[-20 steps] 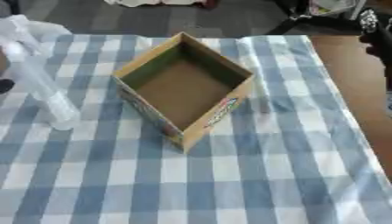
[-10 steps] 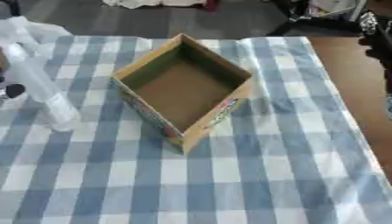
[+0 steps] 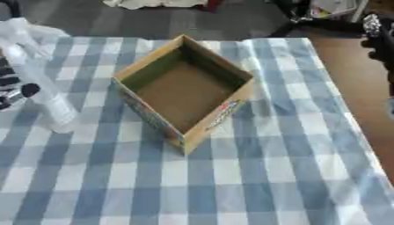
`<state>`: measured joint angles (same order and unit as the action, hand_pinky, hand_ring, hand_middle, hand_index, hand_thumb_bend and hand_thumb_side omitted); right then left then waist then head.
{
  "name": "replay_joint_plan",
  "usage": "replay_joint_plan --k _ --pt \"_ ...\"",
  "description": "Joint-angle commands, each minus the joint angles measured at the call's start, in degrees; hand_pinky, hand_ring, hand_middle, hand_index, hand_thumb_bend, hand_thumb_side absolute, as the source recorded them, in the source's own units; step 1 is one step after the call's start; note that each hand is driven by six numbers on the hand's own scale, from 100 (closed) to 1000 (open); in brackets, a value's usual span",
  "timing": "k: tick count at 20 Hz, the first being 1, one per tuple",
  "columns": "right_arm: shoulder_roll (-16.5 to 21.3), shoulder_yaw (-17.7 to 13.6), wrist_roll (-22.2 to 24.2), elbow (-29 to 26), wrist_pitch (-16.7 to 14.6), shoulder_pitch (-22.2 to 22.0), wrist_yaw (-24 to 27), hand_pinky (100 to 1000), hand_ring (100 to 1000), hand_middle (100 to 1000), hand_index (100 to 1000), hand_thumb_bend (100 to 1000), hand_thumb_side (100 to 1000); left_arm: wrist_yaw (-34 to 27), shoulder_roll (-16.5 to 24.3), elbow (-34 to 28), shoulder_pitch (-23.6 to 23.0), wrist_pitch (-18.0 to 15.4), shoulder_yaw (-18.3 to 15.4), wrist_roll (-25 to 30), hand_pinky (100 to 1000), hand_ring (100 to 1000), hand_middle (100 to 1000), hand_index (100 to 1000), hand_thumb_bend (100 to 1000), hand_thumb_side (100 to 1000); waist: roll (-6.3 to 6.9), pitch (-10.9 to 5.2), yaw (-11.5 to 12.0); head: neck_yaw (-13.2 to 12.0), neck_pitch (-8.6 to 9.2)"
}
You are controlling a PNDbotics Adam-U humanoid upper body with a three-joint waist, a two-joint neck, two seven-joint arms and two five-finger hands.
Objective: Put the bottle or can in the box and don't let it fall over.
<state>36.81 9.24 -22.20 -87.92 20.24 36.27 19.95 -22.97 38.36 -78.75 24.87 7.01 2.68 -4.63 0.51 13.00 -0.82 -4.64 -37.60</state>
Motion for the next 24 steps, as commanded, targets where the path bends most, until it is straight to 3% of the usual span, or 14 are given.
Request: replay_joint_plan --k 1,7,18,22,24 --pt "0.93 -0.38 0.03 -1.3 0.09 0.87 0.33 912 839 851 902 100 761 0.67 0.64 0.69 1.51 -0.18 0.29 0.94 837 850 796 940 888 223 -0.09 -0.66 -0.14 0.24 0.58" --pt "0.56 -0.3 -0.04 -0.94 0.13 1.05 0.48 913 836 850 904 100 760 1.26 -0.72 2.57 3.37 -0.45 1.21 2.69 838 850 796 936 887 222 -0.2 -0.42 -0.28 1.96 -0.27" --pt "0.03 -0.33 0.19 -0.49 0.22 1.42 0.42 914 834 850 904 100 769 3.49 -3.13 6.1 6.76 -0.7 2.78 4.1 805 811 764 904 867 183 -0.41 0.19 -0.74 1.75 -0.19" --pt "-0.13 -0.41 0.17 -0.3 0.19 1.44 0.41 915 834 850 901 100 771 3.7 -3.75 6.52 7.21 -0.9 3.25 4.66 719 727 687 834 771 100 -0.32 0.34 -0.85 1.76 -0.07" --pt "-0.26 -0.43 0.15 -0.18 0.17 1.43 0.41 916 834 850 901 100 773 3.84 -4.14 6.76 7.45 -1.26 3.42 4.88 628 640 603 747 651 100 -0.28 0.38 -0.91 1.77 0.05"
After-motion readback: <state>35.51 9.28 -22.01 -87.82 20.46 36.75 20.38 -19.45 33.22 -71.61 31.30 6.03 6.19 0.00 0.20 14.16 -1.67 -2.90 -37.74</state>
